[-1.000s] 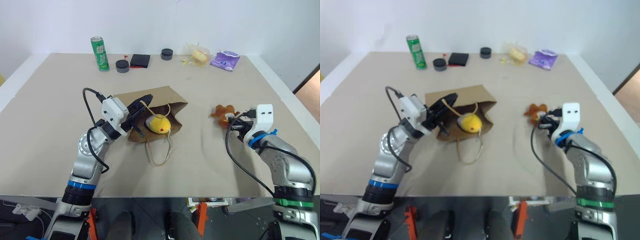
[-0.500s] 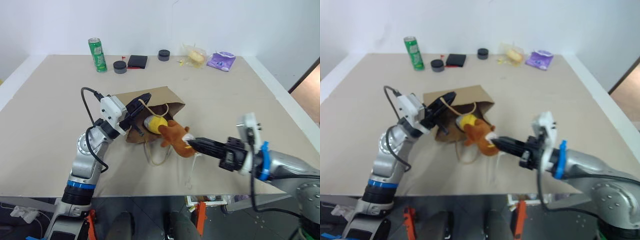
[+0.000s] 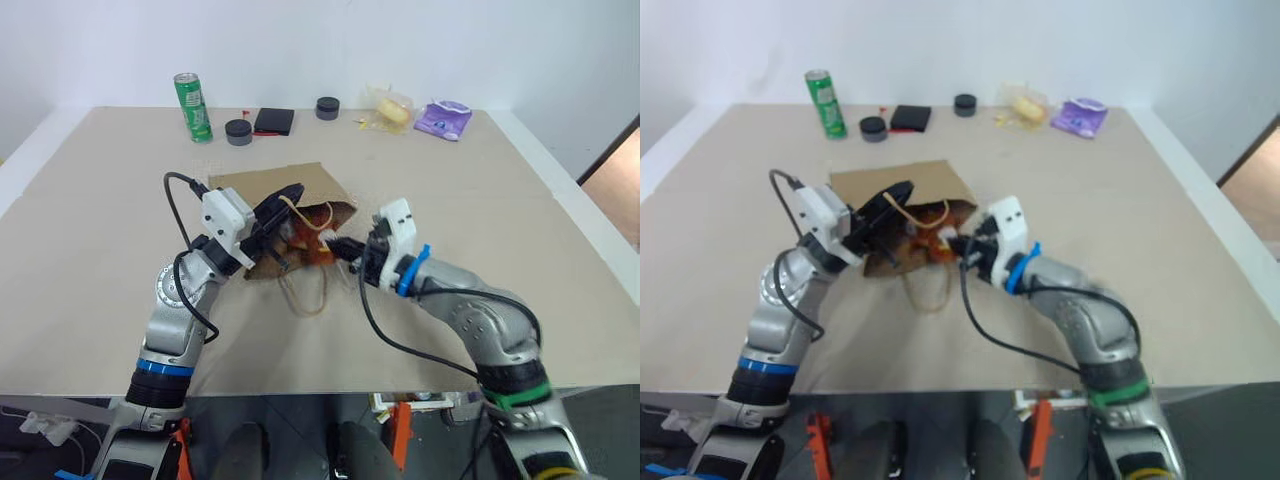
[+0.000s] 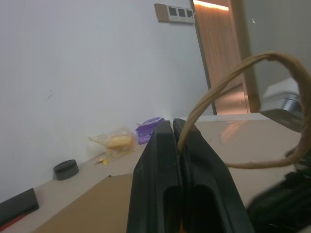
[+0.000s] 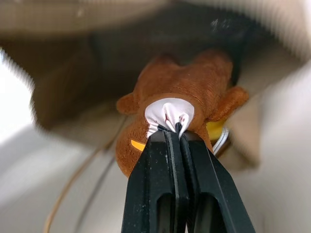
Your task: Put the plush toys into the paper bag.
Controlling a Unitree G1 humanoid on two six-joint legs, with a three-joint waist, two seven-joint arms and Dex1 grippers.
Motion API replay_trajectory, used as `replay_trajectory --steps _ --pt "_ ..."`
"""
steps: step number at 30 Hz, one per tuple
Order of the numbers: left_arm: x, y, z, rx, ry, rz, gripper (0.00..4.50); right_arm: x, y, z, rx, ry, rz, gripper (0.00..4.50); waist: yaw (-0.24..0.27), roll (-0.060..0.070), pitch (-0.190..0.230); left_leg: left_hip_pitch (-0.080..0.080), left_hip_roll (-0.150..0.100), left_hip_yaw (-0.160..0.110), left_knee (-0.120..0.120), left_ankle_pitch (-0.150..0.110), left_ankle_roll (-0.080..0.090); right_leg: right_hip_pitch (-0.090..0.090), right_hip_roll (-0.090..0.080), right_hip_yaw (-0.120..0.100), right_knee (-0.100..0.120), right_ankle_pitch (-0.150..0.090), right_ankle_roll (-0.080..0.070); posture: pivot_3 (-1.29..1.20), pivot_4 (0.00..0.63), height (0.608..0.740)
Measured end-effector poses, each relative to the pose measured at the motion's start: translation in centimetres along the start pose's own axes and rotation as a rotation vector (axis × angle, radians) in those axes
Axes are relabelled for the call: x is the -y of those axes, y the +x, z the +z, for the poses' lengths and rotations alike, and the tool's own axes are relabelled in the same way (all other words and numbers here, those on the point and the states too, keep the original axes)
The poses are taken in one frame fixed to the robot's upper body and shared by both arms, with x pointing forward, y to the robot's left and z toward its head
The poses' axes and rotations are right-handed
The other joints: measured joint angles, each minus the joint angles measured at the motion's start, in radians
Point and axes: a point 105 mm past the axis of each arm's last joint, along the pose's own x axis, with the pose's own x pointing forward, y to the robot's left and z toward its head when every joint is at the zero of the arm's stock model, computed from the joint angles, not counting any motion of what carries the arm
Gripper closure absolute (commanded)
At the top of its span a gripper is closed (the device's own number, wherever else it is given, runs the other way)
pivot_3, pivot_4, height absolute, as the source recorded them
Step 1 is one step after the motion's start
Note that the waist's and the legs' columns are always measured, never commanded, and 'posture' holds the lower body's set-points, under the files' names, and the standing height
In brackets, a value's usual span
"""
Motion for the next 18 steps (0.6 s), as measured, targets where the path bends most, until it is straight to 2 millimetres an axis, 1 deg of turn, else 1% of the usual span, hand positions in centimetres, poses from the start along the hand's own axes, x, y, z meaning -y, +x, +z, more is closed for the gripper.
replay_trajectory --steps 2,4,6,8,9,14,17,18 --pt "0.0 0.0 0.0 0.0 -0.002 0.0 4.5 -1.5 1.6 1.1 0.051 0.006 0.043 4.47 -0.001 0.0 0.0 0.0 0.002 0.0 0.0 0.0 0.0 0.0 0.002 0.0 0.0 0.0 -0.001 0.0 0.15 0.74" --pt "0.0 0.0 0.0 0.001 -0.002 0.0 4.5 -2.8 2.6 2.0 0.082 0.001 0.08 4.47 -0.001 0.0 0.0 0.0 0.004 0.0 0.0 0.0 0.0 0.0 0.003 0.0 0.0 0.001 -0.002 0.0 0.15 0.74" --pt "0.0 0.0 0.0 0.001 -0.001 0.001 4.5 -3.5 3.0 1.9 0.085 0.001 0.099 4.47 0.0 0.0 0.0 0.0 0.004 0.0 0.0 0.0 0.0 0.0 0.004 0.0 0.0 0.001 -0.002 0.0 0.15 0.74" --pt "0.0 0.0 0.0 0.001 -0.002 0.002 4.5 -4.0 3.7 1.5 0.079 0.015 0.107 4.47 0.0 0.0 0.0 0.0 0.004 0.0 0.0 0.0 0.0 0.0 0.004 0.001 0.0 0.001 -0.002 0.0 0.15 0.74" --pt "0.0 0.0 0.0 0.001 -0.002 0.002 4.5 -4.4 4.3 1.0 0.076 0.03 0.111 4.47 0.0 0.0 0.0 0.0 0.004 0.0 0.0 0.0 0.0 0.0 0.004 0.001 0.0 0.001 -0.002 0.0 0.15 0.74" --pt "0.1 0.1 0.0 0.007 -0.01 0.006 4.5 -4.1 5.8 -0.9 0.042 0.032 0.068 4.47 0.0 0.0 0.0 0.001 0.005 0.0 0.0 0.0 0.0 0.0 0.004 0.001 0.0 0.002 -0.003 0.0 0.15 0.74" --pt "0.2 0.2 0.0 0.011 -0.014 0.008 4.5 -3.7 5.9 -0.9 0.047 0.008 0.049 3.46 0.0 0.0 0.0 0.0 0.005 0.0 0.0 0.0 0.0 0.0 0.004 0.001 0.0 0.002 -0.003 0.0 0.15 0.74" --pt "0.1 0.2 0.1 0.011 -0.014 0.008 4.5 -3.6 5.8 -1.0 0.049 0.005 0.044 2.98 0.0 0.0 0.0 0.0 0.005 0.001 0.0 0.0 0.0 0.0 0.004 0.001 0.0 0.002 -0.003 0.0 0.15 0.74"
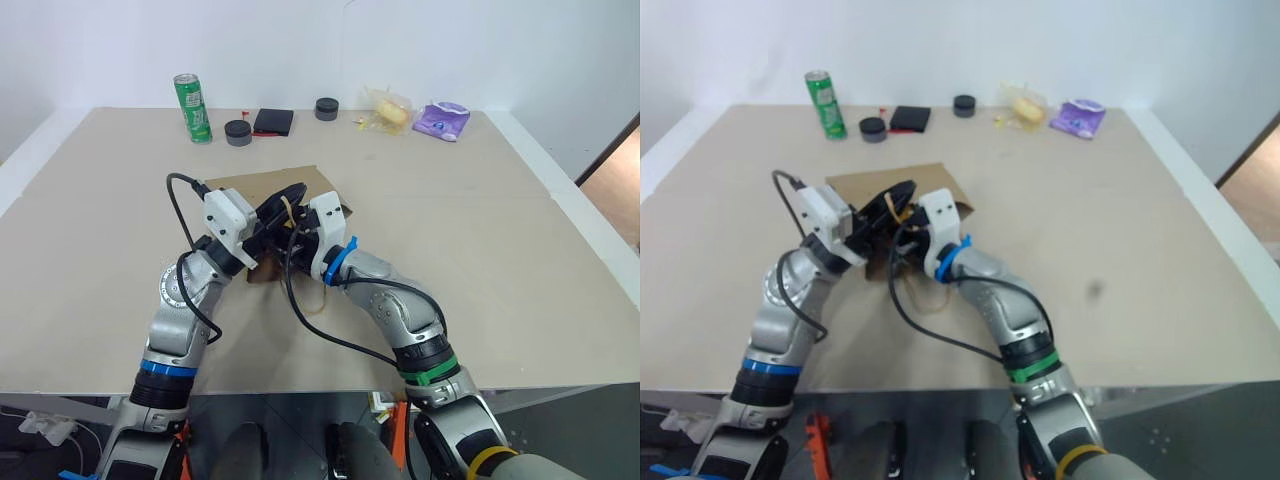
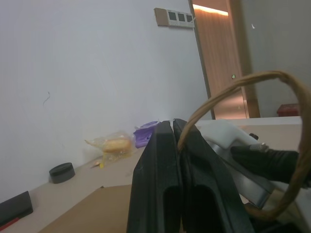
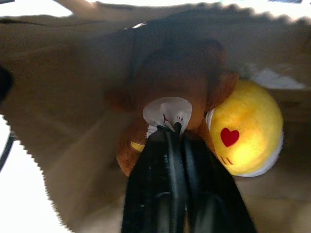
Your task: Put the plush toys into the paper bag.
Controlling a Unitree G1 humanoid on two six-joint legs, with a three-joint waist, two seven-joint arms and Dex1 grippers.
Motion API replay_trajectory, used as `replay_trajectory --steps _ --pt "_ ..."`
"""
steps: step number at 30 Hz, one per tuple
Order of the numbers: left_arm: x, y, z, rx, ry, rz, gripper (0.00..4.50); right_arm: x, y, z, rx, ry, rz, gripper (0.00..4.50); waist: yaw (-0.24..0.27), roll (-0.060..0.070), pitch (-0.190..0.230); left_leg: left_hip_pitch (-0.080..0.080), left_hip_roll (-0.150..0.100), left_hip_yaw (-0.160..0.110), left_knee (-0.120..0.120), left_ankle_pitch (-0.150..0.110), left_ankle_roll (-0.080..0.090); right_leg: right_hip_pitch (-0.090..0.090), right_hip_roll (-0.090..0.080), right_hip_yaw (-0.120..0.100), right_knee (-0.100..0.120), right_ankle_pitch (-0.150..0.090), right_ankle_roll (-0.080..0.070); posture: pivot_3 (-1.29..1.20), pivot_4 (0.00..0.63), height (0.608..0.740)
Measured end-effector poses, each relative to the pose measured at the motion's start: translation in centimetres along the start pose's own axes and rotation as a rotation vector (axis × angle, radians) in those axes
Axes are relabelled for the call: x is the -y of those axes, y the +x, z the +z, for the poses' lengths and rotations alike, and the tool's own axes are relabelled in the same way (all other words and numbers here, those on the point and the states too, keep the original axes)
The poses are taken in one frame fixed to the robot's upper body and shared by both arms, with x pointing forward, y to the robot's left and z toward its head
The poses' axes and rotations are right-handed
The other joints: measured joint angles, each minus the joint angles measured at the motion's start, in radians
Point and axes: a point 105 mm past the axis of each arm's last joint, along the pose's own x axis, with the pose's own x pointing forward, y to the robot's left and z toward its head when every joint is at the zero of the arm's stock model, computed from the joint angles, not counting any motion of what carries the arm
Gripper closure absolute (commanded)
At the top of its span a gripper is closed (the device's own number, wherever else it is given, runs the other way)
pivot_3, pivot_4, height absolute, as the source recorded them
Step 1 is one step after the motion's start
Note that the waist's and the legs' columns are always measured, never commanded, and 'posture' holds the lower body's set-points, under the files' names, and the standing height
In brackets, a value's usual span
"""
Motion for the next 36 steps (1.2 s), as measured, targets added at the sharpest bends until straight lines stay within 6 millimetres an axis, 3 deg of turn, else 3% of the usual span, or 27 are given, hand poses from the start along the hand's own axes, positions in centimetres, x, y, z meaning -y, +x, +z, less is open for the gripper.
replay_trajectory --steps 5,7,13,16,19,24,28,31,34,36 --pt "-0.3 -0.1 -0.1 -0.005 -0.005 0.02 4.5 0.8 -2.5 -0.5 -0.002 -0.044 -0.004 0.74 0.001 0.0 0.0 0.0 0.0 0.0 0.0 0.0 0.0 0.0 0.0 0.0 0.0 0.0 0.0 0.0 0.15 0.74" --pt "-0.6 -0.3 -0.2 -0.013 -0.011 0.035 4.5 0.8 -3.7 -0.4 0.002 -0.076 0.006 0.08 0.0 0.0 0.0 0.0 0.0 0.0 0.0 0.0 0.0 0.0 0.0 0.0 0.0 0.0 0.0 0.0 0.15 0.74" --pt "-1.2 -0.6 -0.4 -0.023 -0.034 0.072 4.5 -0.4 -8.6 0.1 -0.005 -0.164 0.094 0.08 0.0 0.0 0.0 0.001 0.0 0.0 0.0 0.0 0.0 0.0 0.0 0.0 0.0 -0.001 -0.002 0.0 0.15 0.74" --pt "-1.4 -0.8 -0.4 -0.027 -0.032 0.08 4.5 -0.4 -11.2 -1.4 -0.101 -0.24 0.122 0.08 0.001 0.0 0.0 0.001 0.0 0.0 0.0 0.0 0.0 0.0 0.0 0.0 0.0 -0.003 -0.005 0.0 0.15 0.74" --pt "-1.4 -0.9 -0.5 -0.03 -0.033 0.081 4.5 0.3 -13.3 -4.3 -0.259 -0.39 0.117 0.08 0.0 0.0 0.0 0.002 0.0 0.001 0.0 0.0 0.0 0.0 0.0 0.001 0.0 -0.003 -0.005 0.0 0.15 0.74" --pt "-1.4 -0.8 -0.5 -0.029 -0.036 0.08 4.5 0.1 -12.8 -6.1 -0.292 -0.465 0.122 0.08 -0.006 -0.001 0.0 0.003 0.001 0.0 0.0 0.0 -0.001 0.001 0.003 0.001 0.0 -0.003 -0.005 0.0 0.15 0.74" --pt "-1.3 -0.8 -0.5 -0.027 -0.039 0.08 4.5 -0.8 -10.9 -7.4 -0.277 -0.459 0.135 0.08 -0.014 -0.001 0.0 0.003 0.002 0.001 0.0 0.0 -0.001 0.001 0.003 0.002 0.0 -0.003 -0.005 0.0 0.15 0.74" --pt "-1.4 -0.8 -0.5 -0.028 -0.039 0.081 4.5 -0.7 -9.6 -7.3 -0.271 -0.556 0.12 0.08 -0.015 -0.002 0.0 0.003 0.001 0.002 0.0 0.0 -0.001 0.001 0.003 0.004 0.0 -0.003 -0.004 0.0 0.15 0.74" --pt "-1.4 -0.8 -0.5 -0.029 -0.039 0.082 4.5 -0.3 -8.4 -6.9 -0.245 -0.651 0.072 0.83 -0.015 -0.003 -0.001 0.003 0.001 0.001 0.0 0.0 -0.001 0.001 0.003 0.004 0.0 -0.003 -0.004 0.0 0.15 0.74" --pt "-1.4 -0.8 -0.5 -0.029 -0.04 0.083 4.5 0.1 -8.0 -7.0 -0.234 -0.688 0.04 1.68 -0.015 -0.003 -0.001 0.003 0.001 0.001 0.0 0.0 -0.001 0.001 0.003 0.004 0.0 -0.003 -0.004 0.0 0.15 0.74"
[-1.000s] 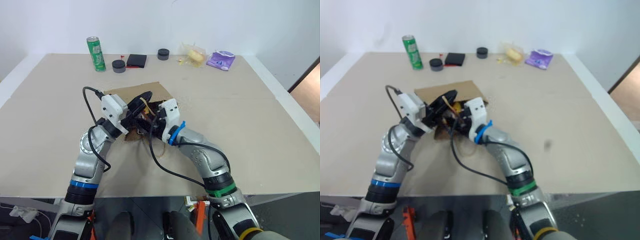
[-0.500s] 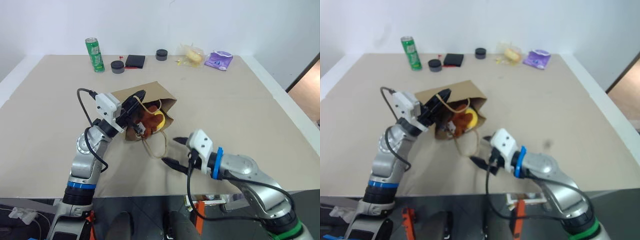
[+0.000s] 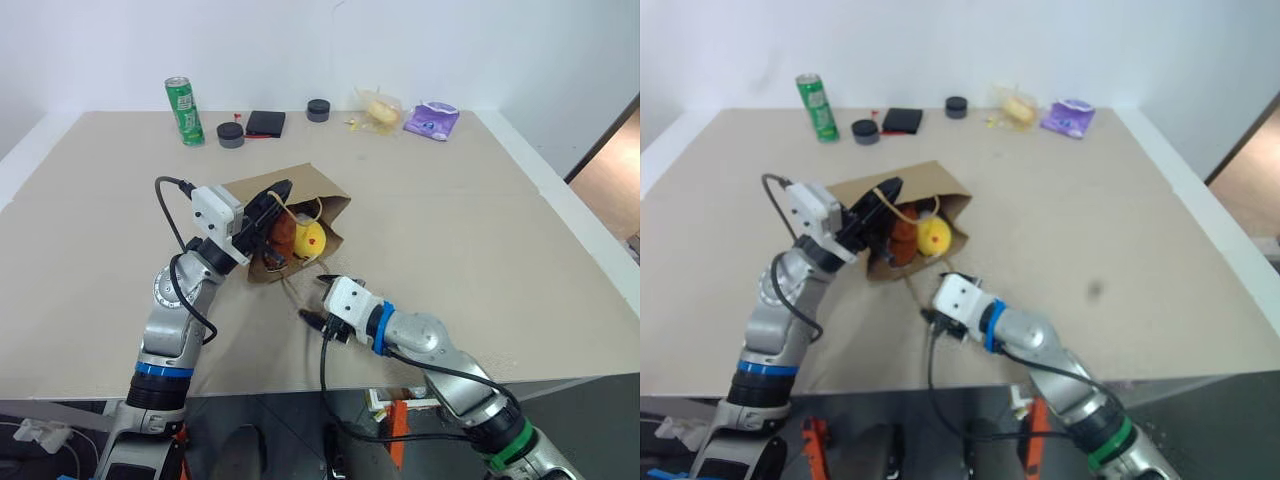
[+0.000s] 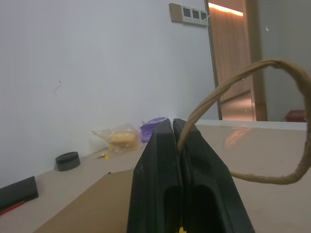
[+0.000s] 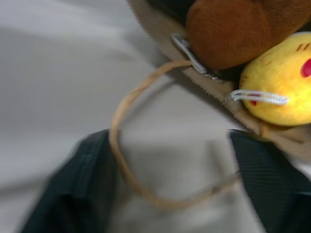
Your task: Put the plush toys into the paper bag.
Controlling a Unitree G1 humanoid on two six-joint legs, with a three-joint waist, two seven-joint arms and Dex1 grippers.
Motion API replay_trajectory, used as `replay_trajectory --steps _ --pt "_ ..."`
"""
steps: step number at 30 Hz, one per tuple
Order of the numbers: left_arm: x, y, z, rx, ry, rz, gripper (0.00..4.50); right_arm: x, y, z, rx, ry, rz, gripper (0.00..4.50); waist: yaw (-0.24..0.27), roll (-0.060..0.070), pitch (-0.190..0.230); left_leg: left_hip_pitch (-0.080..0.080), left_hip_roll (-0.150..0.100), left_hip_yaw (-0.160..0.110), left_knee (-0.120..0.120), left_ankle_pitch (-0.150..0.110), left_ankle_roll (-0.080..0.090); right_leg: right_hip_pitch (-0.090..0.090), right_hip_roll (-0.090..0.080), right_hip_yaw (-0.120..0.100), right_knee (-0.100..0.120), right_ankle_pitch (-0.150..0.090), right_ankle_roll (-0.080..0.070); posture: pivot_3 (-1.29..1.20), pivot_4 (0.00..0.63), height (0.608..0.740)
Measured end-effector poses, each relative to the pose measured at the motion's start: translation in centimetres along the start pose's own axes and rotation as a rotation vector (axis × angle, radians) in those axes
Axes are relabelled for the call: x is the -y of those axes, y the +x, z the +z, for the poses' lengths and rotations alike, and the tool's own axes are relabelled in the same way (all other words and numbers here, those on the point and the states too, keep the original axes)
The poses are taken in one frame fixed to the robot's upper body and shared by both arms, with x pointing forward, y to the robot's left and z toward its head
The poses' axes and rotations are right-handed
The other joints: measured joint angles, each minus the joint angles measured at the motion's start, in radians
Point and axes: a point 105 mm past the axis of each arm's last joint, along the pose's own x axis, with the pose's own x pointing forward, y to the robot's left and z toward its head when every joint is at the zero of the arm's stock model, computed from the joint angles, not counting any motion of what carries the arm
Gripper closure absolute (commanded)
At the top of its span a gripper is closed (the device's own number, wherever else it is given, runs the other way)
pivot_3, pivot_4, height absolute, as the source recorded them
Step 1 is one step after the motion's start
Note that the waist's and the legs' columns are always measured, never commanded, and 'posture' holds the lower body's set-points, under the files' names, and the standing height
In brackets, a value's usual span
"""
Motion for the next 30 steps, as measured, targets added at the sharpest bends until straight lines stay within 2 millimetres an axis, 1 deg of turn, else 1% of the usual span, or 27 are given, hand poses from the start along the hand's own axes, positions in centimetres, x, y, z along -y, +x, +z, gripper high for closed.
replay_trajectory --steps 1,2,3,5,6,7,9,12,14,15,16,20,21,23,25,28,29,30 --pt "0.0 0.0 0.0 0.0 0.0 0.001 4.5 0.3 0.0 -0.2 -0.004 -0.022 -0.021 2.3 0.001 0.0 0.0 0.0 0.0 0.0 0.0 0.0 0.0 0.0 0.0 0.0 0.0 0.0 0.0 0.0 0.15 0.74" --pt "0.0 0.0 0.0 0.0 0.0 0.001 4.5 0.4 -0.1 -0.4 -0.01 -0.038 -0.029 2.74 0.002 0.0 0.0 0.0 -0.001 0.0 0.0 0.0 0.0 0.001 0.0 0.0 0.0 0.0 0.0 0.0 0.15 0.74" --pt "0.0 0.0 0.0 -0.001 0.0 0.001 4.5 0.5 -0.5 -0.7 -0.017 -0.051 -0.036 3.07 0.002 0.0 0.0 0.0 -0.001 0.0 0.0 0.0 0.0 0.001 -0.001 0.001 0.0 0.0 0.0 0.0 0.15 0.74" --pt "-0.1 0.0 -0.1 -0.006 -0.002 0.004 4.5 1.2 -1.6 -1.6 -0.04 -0.069 -0.061 4.08 0.002 0.0 0.0 -0.001 -0.003 0.0 0.0 0.0 0.0 0.0 -0.002 0.002 0.0 0.0 0.0 0.0 0.15 0.74" --pt "-0.1 -0.1 -0.1 -0.01 -0.004 0.005 4.5 1.6 -2.1 -1.9 -0.049 -0.08 -0.078 4.45 0.001 0.0 0.0 -0.001 -0.004 0.001 0.0 0.0 0.0 0.0 -0.003 0.002 0.0 0.0 0.0 0.0 0.15 0.74" --pt "-0.2 -0.1 -0.1 -0.011 -0.004 0.007 4.5 2.2 -2.6 -1.8 -0.047 -0.097 -0.097 4.45 0.001 0.0 0.0 -0.001 -0.005 0.001 0.0 0.0 0.0 0.0 -0.003 0.003 0.0 0.0 0.0 0.0 0.15 0.74" --pt "-0.2 -0.1 -0.2 -0.015 -0.008 0.011 4.5 3.3 -3.3 -0.7 -0.005 -0.131 -0.141 4.45 -0.002 0.0 0.0 -0.001 -0.004 0.001 0.0 0.0 0.0 0.0 -0.003 0.003 0.0 0.0 0.001 0.0 0.15 0.74" --pt "-0.7 -0.1 -0.1 -0.013 -0.014 0.037 4.5 5.3 -4.7 1.5 0.071 -0.214 -0.208 4.45 -0.001 -0.001 0.0 -0.001 -0.004 0.0 0.0 0.0 0.0 0.0 -0.002 0.002 0.0 0.0 0.001 0.0 0.15 0.74" --pt "-1.8 0.1 0.2 -0.007 -0.019 0.081 4.5 7.5 -6.0 3.7 0.12 -0.287 -0.27 4.45 -0.001 -0.001 0.001 0.0 -0.004 0.0 0.0 0.0 0.0 0.0 -0.002 0.002 0.0 0.001 0.001 0.0 0.15 0.74" --pt "-2.0 0.1 0.3 -0.003 -0.019 0.088 4.5 7.9 -6.3 4.2 0.132 -0.3 -0.281 4.45 -0.001 -0.001 0.001 0.0 -0.004 0.0 0.0 0.0 0.0 0.0 -0.002 0.002 0.0 0.001 0.001 0.0 0.15 0.74" --pt "-2.5 0.2 0.5 -0.001 -0.032 0.115 4.5 8.5 -6.6 5.5 0.164 -0.325 -0.287 4.45 -0.002 -0.001 0.001 0.001 -0.004 0.0 0.0 0.0 0.0 0.001 -0.002 0.002 0.0 0.001 0.001 0.0 0.15 0.74" --pt "-4.0 -0.1 0.2 -0.013 -0.094 0.202 4.5 9.0 -6.6 8.3 0.223 -0.366 -0.26 4.45 -0.002 -0.001 0.001 0.0 -0.004 0.0 -0.001 0.0 0.0 0.0 -0.002 0.003 0.0 0.001 0.003 0.0 0.15 0.74" --pt "-4.6 -0.3 0.1 -0.019 -0.124 0.241 4.5 9.2 -6.6 9.4 0.245 -0.387 -0.249 4.45 -0.002 -0.001 0.001 0.0 -0.004 0.0 -0.001 0.0 0.0 0.0 -0.002 0.003 0.0 0.002 0.004 0.0 0.15 0.74" --pt "-5.3 -0.6 -0.1 -0.027 -0.149 0.284 4.5 9.3 -6.6 10.5 0.264 -0.411 -0.243 4.45 -0.002 -0.001 0.001 0.0 -0.004 0.0 -0.001 0.0 0.0 0.001 -0.002 0.002 0.0 0.002 0.004 0.0 0.15 0.74" --pt "-5.9 -0.9 -0.2 -0.031 -0.184 0.322 4.5 9.6 -6.5 11.3 0.275 -0.433 -0.241 4.45 -0.002 -0.001 0.001 0.0 -0.004 0.0 -0.001 0.0 0.0 0.001 -0.002 0.002 0.0 0.002 0.004 0.0 0.15 0.74" --pt "-6.1 -1.0 -0.4 -0.041 -0.214 0.336 4.5 9.6 -6.3 11.2 0.265 -0.424 -0.235 4.45 -0.002 -0.001 0.001 0.0 -0.005 0.0 -0.001 0.0 0.0 0.001 -0.003 0.003 0.0 0.002 0.004 0.0 0.15 0.74" --pt "-6.1 -1.0 -0.6 -0.046 -0.231 0.336 4.5 9.6 -6.2 11.1 0.263 -0.417 -0.234 3.76 -0.002 -0.001 0.001 0.0 -0.005 0.0 -0.001 0.0 0.0 0.001 -0.003 0.003 0.0 0.002 0.004 0.0 0.15 0.74" --pt "-6.0 -1.0 -0.7 -0.052 -0.245 0.334 4.5 9.6 -6.2 11.1 0.264 -0.409 -0.234 3.53 -0.002 -0.001 0.001 0.0 -0.005 0.0 -0.001 0.0 0.0 0.001 -0.003 0.003 0.0 0.002 0.004 0.0 0.15 0.74"
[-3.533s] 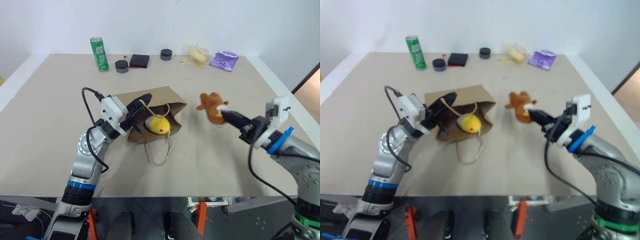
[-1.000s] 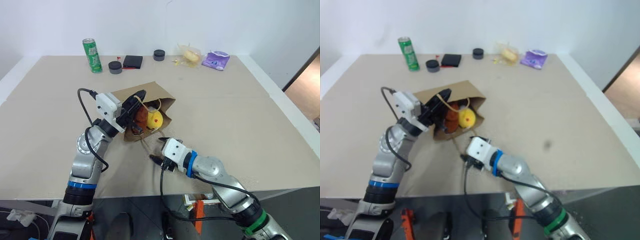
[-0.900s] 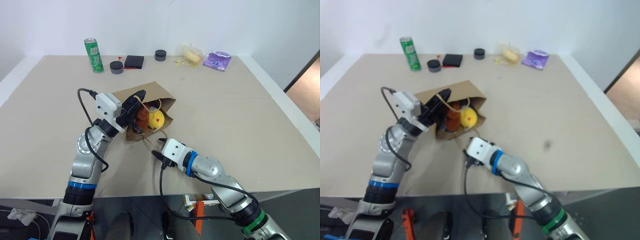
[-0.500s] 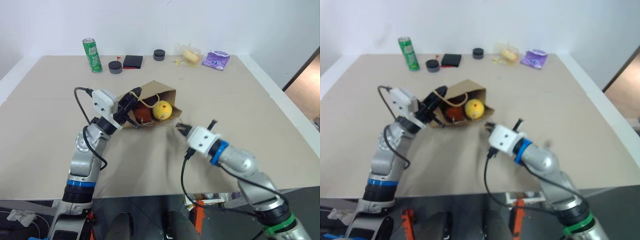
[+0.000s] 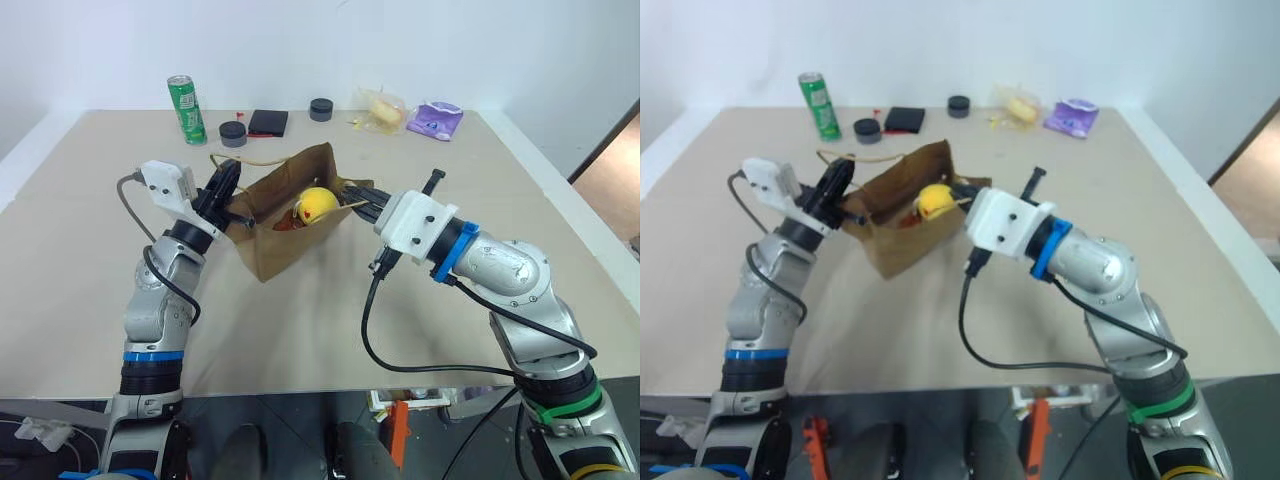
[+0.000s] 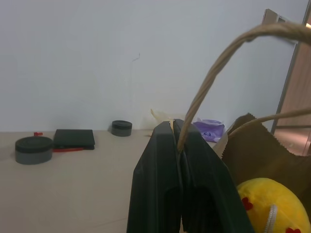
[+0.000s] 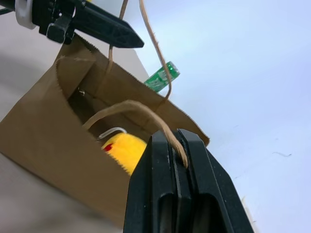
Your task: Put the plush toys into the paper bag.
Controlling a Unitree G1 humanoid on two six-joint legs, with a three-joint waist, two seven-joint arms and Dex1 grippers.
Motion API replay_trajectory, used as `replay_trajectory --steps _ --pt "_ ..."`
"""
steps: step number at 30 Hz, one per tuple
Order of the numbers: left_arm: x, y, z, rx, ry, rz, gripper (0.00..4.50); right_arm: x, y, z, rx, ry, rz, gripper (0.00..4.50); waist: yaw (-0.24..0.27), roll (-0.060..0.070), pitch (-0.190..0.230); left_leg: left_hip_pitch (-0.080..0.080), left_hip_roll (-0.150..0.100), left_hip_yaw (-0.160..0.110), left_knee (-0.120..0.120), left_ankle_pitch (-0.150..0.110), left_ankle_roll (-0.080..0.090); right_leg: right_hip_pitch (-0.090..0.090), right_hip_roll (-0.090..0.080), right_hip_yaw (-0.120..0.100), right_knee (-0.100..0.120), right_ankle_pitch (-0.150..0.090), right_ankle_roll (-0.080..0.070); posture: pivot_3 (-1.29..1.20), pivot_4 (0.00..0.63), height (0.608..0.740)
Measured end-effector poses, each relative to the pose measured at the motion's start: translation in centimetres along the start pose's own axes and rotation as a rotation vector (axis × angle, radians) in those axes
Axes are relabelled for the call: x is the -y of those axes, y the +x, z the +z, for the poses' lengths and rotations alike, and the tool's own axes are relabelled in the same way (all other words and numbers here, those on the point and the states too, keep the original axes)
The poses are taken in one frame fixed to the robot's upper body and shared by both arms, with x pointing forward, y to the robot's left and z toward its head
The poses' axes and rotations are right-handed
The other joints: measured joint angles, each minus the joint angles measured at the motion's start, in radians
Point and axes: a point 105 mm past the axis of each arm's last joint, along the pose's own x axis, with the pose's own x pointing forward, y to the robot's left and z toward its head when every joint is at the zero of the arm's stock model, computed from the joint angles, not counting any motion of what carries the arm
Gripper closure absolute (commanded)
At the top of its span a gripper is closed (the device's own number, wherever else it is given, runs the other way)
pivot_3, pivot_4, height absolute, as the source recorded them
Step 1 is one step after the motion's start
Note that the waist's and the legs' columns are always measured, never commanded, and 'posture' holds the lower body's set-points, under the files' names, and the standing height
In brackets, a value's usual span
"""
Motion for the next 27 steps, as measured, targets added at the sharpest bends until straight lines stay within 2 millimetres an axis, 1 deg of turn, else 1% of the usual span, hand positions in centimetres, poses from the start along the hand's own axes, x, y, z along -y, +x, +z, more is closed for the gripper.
replay_trajectory --steps 1,2,3,5,6,7,8,9,10,12,13,14,15,16,18,20,21,22,23,25,26,27 --pt "0.1 0.0 -0.2 -0.014 -0.018 -0.004 3.9 -0.1 0.1 -0.1 -0.001 0.017 -0.004 3.01 0.0 0.0 0.0 0.0 0.0 0.0 0.0 0.0 0.0 0.0 0.0 0.0 0.0 0.0 0.0 0.0 0.15 0.74" --pt "0.2 0.0 -0.4 -0.025 -0.036 -0.008 3.52 -0.1 0.2 -0.1 0.0 0.03 -0.007 2.44 0.0 0.0 0.0 0.0 0.0 0.0 0.0 0.0 0.0 0.0 0.0 0.0 0.0 0.0 0.0 0.0 0.15 0.74" --pt "0.2 0.0 -0.5 -0.034 -0.045 -0.012 3.01 -0.1 0.3 -0.2 0.002 0.04 -0.014 1.92 0.0 0.0 0.0 0.0 0.0 0.0 0.0 0.0 0.0 0.0 0.0 0.0 0.0 0.0 0.0 0.0 0.15 0.74" --pt "0.4 0.0 -0.4 -0.044 -0.059 -0.026 2.12 0.3 0.4 -0.2 0.013 0.066 -0.05 1.03 0.0 0.0 0.0 0.0 0.0 0.0 0.0 0.0 0.0 0.0 0.0 0.0 0.0 0.0 0.0 0.0 0.15 0.74" --pt "0.5 0.0 -0.4 -0.05 -0.063 -0.031 1.36 0.5 0.4 -0.2 0.017 0.074 -0.069 0.3 0.0 0.0 0.0 0.0 0.0 0.0 0.0 0.0 0.0 0.0 0.0 0.0 0.0 0.0 0.0 0.0 0.15 0.74" --pt "0.6 0.0 -0.5 -0.062 -0.083 -0.044 1.23 0.7 0.3 -0.1 0.023 0.087 -0.083 0.16 0.0 0.0 0.0 0.0 0.001 0.0 0.0 0.0 0.0 0.0 0.001 0.0 0.0 0.0 0.0 0.0 0.15 0.74" --pt "0.8 -0.1 -0.6 -0.078 -0.105 -0.064 0.7 1.0 0.3 -0.1 0.03 0.106 -0.099 0.0 0.0 0.0 0.0 0.0 0.001 0.0 0.0 0.0 0.0 0.0 0.001 0.0 0.0 0.0 0.0 0.0 0.15 0.74" --pt "1.1 -0.1 -0.6 -0.093 -0.124 -0.089 0.47 1.1 0.3 0.0 0.034 0.131 -0.106 0.0 0.0 0.0 0.0 0.0 0.001 0.0 0.0 0.0 0.0 0.0 0.001 0.0 0.0 0.0 0.0 0.0 0.15 0.74" --pt "1.6 -0.2 -0.4 -0.111 -0.153 -0.13 0.08 1.2 0.4 -0.1 0.036 0.182 -0.109 0.0 0.0 0.0 0.0 0.0 0.001 0.0 0.0 0.0 0.0 0.0 0.001 0.0 0.0 0.0 0.0 0.0 0.15 0.74" --pt "2.2 -0.2 -0.1 -0.129 -0.179 -0.172 0.08 0.9 0.5 -0.7 0.018 0.284 -0.099 0.0 0.0 0.0 0.0 0.0 0.001 0.0 0.0 0.0 0.0 0.0 0.0 0.0 0.0 0.0 0.0 0.0 0.15 0.74" --pt "2.4 -0.3 0.0 -0.141 -0.192 -0.185 0.08 0.5 0.4 -1.2 -0.004 0.338 -0.08 0.0 0.0 0.0 0.0 0.0 0.001 0.0 0.0 0.0 0.0 0.0 0.0 0.0 0.0 0.0 0.0 0.0 0.15 0.74" --pt "2.2 -0.4 0.0 -0.154 -0.2 -0.187 0.08 -0.3 0.3 -1.8 -0.025 0.392 -0.06 0.0 0.0 -0.001 0.0 0.0 0.001 -0.001 0.0 0.0 0.0 0.0 0.001 0.0 0.001 0.0 -0.001 0.0 0.15 0.74" --pt "1.7 -0.6 0.2 -0.163 -0.206 -0.175 0.08 -1.6 0.1 -2.6 -0.055 0.482 -0.031 0.0 0.0 -0.001 0.0 0.0 0.001 -0.001 0.0 0.0 0.0 0.0 0.001 0.0 0.001 -0.001 -0.001 0.0 0.15 0.74" --pt "1.3 -0.7 0.4 -0.165 -0.21 -0.165 0.03 -2.3 0.1 -3.0 -0.068 0.534 -0.02 0.25 -0.001 -0.001 0.0 0.0 0.001 -0.001 0.0 0.0 0.0 0.0 0.001 0.0 0.001 -0.001 -0.001 0.0 0.15 0.74" --pt "-0.1 -0.8 1.0 -0.174 -0.214 -0.138 0.0 -4.5 0.3 -3.7 -0.105 0.676 0.008 0.78 -0.003 0.0 0.0 0.0 0.003 0.0 0.0 0.0 0.0 -0.001 0.002 0.0 0.002 -0.001 -0.001 0.0 0.15 0.74" --pt "-0.8 -0.9 1.5 -0.185 -0.218 -0.137 0.0 -5.6 0.8 -3.6 -0.112 0.744 0.02 1.77 -0.004 0.0 0.0 0.001 0.004 0.0 0.0 0.0 0.0 -0.001 0.003 0.0 0.003 -0.001 -0.002 0.0 0.15 0.74" --pt "-1.2 -1.1 1.5 -0.22 -0.237 -0.159 0.0 -6.3 1.7 -3.1 -0.09 0.807 0.016 2.34 -0.005 0.0 0.0 0.002 0.005 0.0 0.0 0.0 0.0 -0.001 0.005 0.0 0.004 -0.002 -0.004 0.0 0.15 0.74" --pt "-1.2 -1.3 1.5 -0.24 -0.246 -0.184 0.0 -6.8 2.4 -2.7 -0.075 0.839 0.026 3.02 -0.004 0.0 0.0 0.002 0.006 -0.001 0.0 0.0 0.0 -0.001 0.007 0.0 0.004 -0.002 -0.005 0.0 0.15 0.74" --pt "-1.2 -1.4 1.5 -0.243 -0.246 -0.187 0.0 -6.9 2.5 -2.6 -0.073 0.843 0.029 3.16 -0.004 0.0 0.0 0.002 0.006 -0.001 0.0 0.0 0.0 -0.001 0.007 0.0 0.004 -0.002 -0.005 0.0 0.15 0.74" --pt "-1.0 -1.9 1.3 -0.291 -0.236 -0.258 0.0 -7.3 4.0 -2.5 -0.064 0.881 0.041 4.13 -0.005 -0.001 0.0 0.002 0.008 -0.001 0.0 0.0 0.0 -0.002 0.008 0.0 0.004 -0.002 -0.007 0.0 0.15 0.74" --pt "-0.8 -2.1 1.2 -0.312 -0.236 -0.289 0.0 -7.2 4.6 -2.6 -0.064 0.892 0.035 4.47 -0.005 0.0 0.0 0.002 0.008 -0.001 0.0 0.0 -0.001 -0.002 0.008 0.0 0.004 -0.002 -0.008 0.0 0.15 0.74" --pt "-0.5 -2.3 1.2 -0.326 -0.24 -0.325 0.0 -7.1 5.1 -2.7 -0.061 0.892 0.029 4.47 -0.005 -0.001 0.0 0.002 0.008 -0.001 0.0 0.0 -0.001 -0.002 0.009 0.0 0.004 -0.002 -0.009 0.0 0.15 0.74"
